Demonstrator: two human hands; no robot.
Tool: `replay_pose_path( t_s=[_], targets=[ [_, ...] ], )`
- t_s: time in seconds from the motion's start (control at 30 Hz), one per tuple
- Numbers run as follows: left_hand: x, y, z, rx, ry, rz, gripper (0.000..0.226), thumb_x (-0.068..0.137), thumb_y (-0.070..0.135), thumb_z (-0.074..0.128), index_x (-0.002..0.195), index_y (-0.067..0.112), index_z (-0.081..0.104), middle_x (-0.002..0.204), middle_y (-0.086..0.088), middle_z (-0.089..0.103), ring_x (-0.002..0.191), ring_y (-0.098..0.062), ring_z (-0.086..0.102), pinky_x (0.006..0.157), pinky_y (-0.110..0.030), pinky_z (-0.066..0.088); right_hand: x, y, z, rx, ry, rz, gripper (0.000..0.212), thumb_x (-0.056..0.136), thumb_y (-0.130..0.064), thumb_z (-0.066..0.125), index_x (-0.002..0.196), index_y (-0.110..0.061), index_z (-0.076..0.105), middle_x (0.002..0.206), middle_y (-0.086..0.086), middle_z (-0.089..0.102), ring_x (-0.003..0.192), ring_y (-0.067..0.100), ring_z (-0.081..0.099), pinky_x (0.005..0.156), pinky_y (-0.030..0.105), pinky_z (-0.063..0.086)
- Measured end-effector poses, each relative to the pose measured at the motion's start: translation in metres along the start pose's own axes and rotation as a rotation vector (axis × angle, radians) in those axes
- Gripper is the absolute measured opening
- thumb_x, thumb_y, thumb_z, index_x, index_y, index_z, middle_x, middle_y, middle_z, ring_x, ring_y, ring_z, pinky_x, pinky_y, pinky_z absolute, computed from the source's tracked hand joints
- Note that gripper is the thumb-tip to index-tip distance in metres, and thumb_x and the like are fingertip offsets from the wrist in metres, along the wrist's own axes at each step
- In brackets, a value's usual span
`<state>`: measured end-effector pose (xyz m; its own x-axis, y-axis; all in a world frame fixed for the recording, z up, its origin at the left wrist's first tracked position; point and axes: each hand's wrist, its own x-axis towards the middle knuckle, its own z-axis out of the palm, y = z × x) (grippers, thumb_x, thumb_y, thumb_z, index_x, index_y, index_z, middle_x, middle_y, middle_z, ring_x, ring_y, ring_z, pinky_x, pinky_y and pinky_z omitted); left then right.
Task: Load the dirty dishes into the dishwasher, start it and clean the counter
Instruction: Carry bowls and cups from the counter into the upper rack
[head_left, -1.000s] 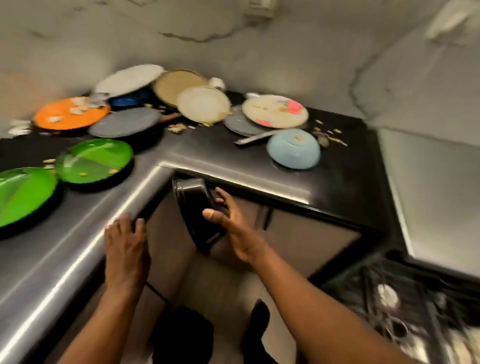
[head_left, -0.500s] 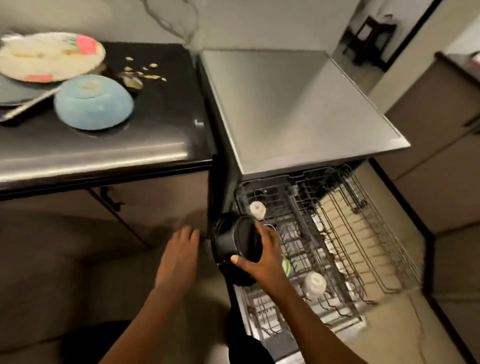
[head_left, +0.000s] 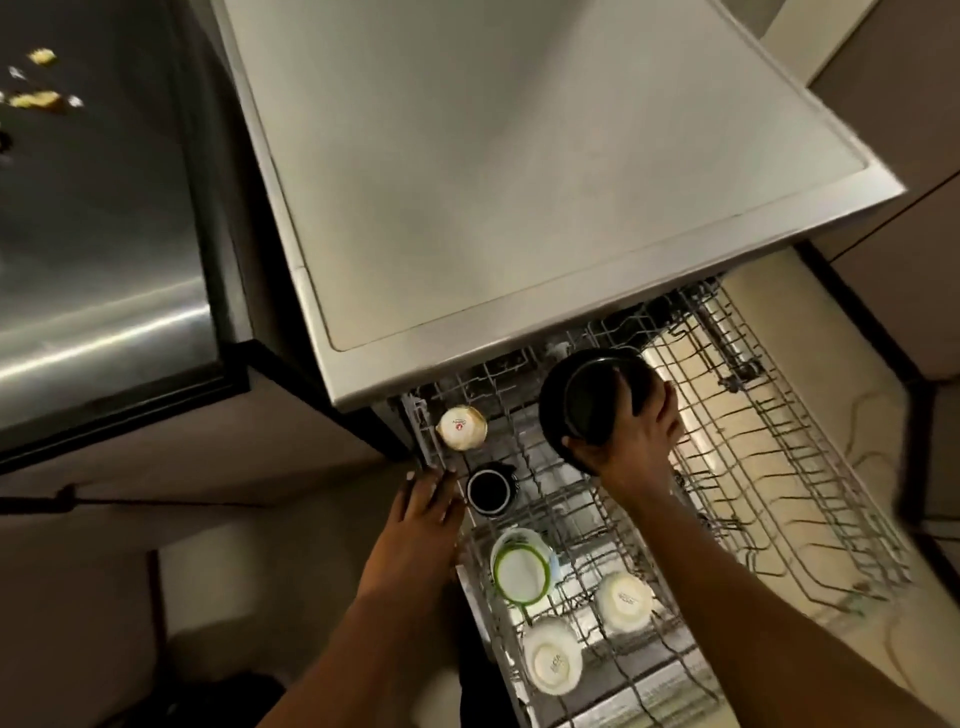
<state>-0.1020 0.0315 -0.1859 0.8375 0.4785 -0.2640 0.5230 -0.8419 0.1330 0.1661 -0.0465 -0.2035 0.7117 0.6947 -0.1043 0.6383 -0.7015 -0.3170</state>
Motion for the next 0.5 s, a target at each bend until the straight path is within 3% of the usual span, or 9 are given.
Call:
replay_pose_path(
  t_s=[0.33, 0.5],
  targets=[
    [0.005, 0.001, 0.000, 0.047, 0.062, -0.007, 0.068, 0.044, 0.045, 0.089, 0.104, 0.016, 0.073, 0.122, -0.004, 0.064, 0.123, -0.029, 0.042, 0.102, -0.049, 0.040, 0.065, -0.014, 0.055, -0.110, -0.071, -0.086, 0.119, 0.057, -0.060, 0.082, 0.150, -0.015, 0.023, 0.151, 0.030, 0.019, 0.139, 0.054, 0.013, 0.108, 0.066, 0.018],
    [0.006, 0.001, -0.001, 0.030, 0.048, -0.019, 0.064, 0.047, 0.049, 0.087, 0.101, 0.018, 0.073, 0.121, -0.002, 0.064, 0.125, -0.029, 0.041, 0.102, -0.049, 0.043, 0.071, -0.014, 0.061, -0.081, -0.155, -0.066, 0.126, 0.058, -0.060, 0.082, 0.154, -0.018, 0.011, 0.158, 0.024, 0.001, 0.143, 0.051, -0.005, 0.106, 0.075, 0.010]
  ],
)
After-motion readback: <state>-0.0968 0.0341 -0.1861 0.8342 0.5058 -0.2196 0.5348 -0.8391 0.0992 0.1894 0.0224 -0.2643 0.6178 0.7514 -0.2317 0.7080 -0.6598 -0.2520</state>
